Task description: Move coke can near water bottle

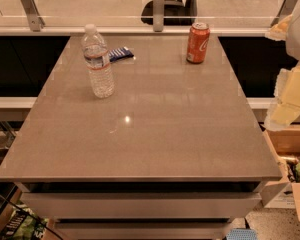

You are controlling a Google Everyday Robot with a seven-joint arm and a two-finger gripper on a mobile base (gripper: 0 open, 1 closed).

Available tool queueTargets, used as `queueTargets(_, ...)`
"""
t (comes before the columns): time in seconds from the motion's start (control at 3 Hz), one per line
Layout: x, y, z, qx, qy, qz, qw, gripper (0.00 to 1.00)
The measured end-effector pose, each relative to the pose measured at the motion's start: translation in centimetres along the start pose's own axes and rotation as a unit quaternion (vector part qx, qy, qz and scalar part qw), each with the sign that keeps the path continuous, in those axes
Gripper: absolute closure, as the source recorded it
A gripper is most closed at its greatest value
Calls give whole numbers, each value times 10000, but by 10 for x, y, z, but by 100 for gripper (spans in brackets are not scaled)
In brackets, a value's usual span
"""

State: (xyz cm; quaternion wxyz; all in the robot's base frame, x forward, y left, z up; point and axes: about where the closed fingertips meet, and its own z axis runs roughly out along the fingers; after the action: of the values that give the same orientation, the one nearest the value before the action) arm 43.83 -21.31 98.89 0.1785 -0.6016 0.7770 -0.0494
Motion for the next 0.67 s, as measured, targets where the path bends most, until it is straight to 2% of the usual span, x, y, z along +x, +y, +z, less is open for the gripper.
queueTargets(0.33, -4, -5, -2, 95, -65, 62, 9999, 0)
queueTargets(0.67, -8, -18, 0, 304, -375, 407, 9980, 0)
